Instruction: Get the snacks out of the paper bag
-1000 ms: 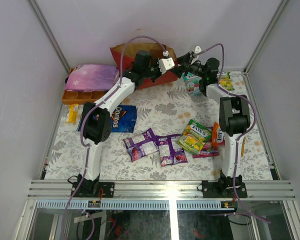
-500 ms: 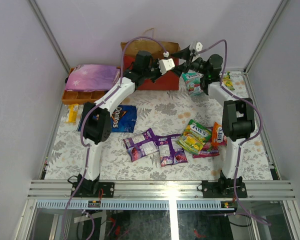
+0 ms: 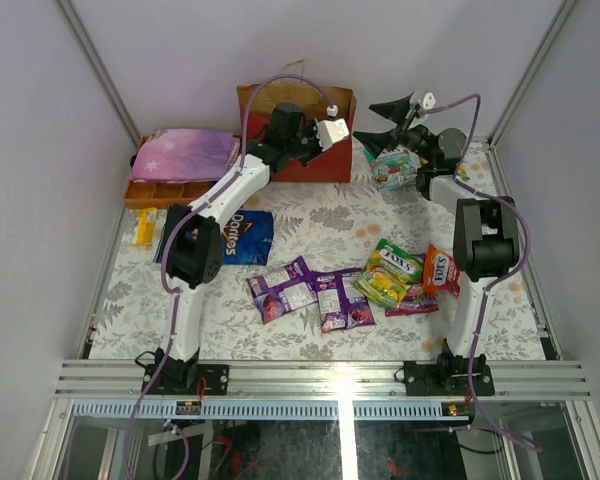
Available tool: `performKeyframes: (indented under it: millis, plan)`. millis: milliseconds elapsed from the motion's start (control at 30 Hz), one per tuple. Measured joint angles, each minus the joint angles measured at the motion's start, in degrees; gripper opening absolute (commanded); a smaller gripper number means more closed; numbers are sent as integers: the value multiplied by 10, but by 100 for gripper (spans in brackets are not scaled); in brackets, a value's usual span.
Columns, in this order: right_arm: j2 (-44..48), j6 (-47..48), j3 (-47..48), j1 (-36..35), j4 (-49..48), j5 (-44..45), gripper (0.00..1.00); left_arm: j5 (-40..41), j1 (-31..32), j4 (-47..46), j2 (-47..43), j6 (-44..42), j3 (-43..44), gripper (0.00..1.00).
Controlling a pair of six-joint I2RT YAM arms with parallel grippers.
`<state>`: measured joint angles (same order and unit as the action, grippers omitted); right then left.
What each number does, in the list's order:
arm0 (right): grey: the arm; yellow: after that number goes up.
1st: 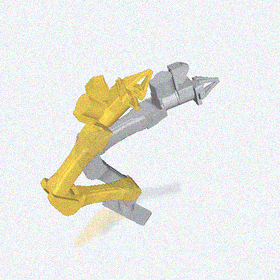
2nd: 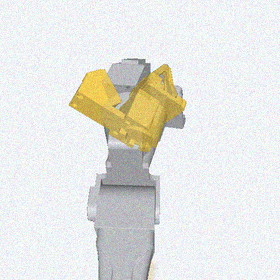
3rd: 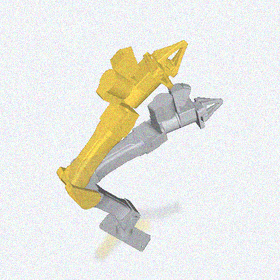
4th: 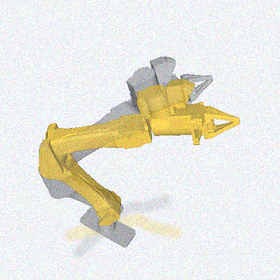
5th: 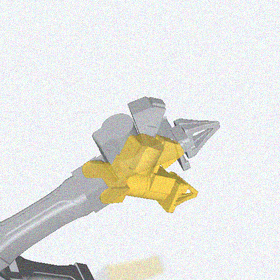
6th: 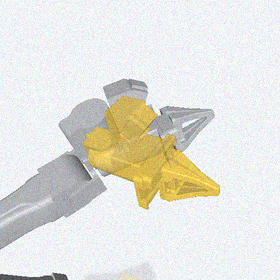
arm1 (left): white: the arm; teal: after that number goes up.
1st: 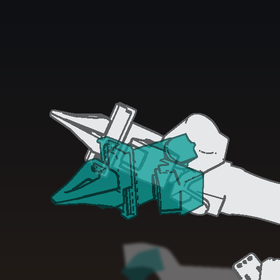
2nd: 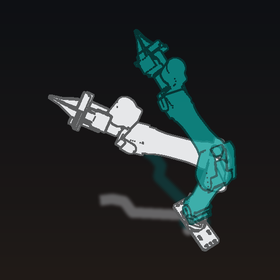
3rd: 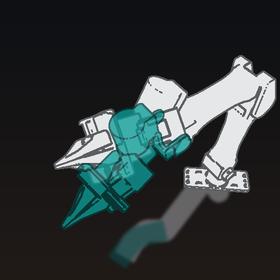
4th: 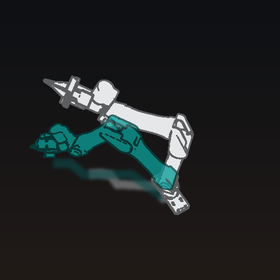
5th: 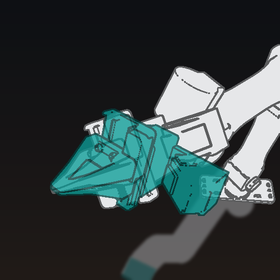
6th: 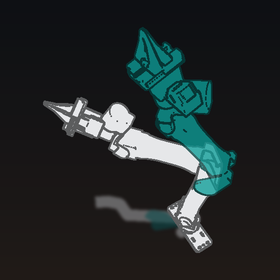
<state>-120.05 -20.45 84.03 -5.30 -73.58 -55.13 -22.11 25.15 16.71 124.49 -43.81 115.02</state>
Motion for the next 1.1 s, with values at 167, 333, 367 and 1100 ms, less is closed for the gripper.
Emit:
performKeyframes:
  millis: [167,333,367,1100]
  plan:
    - [-1,-28,-1,12,-30,10,99,5,0,0,1,0,0,13]
    - [-33,-46,44,7,-26,0,99,7,0,1,1,0,0,13]
    - [-42,-47,56,7,-20,-3,100,7,0,1,1,0,0,13]
    - [-104,-16,158,-27,106,-35,97,7,0,2,2,-1,0,12]
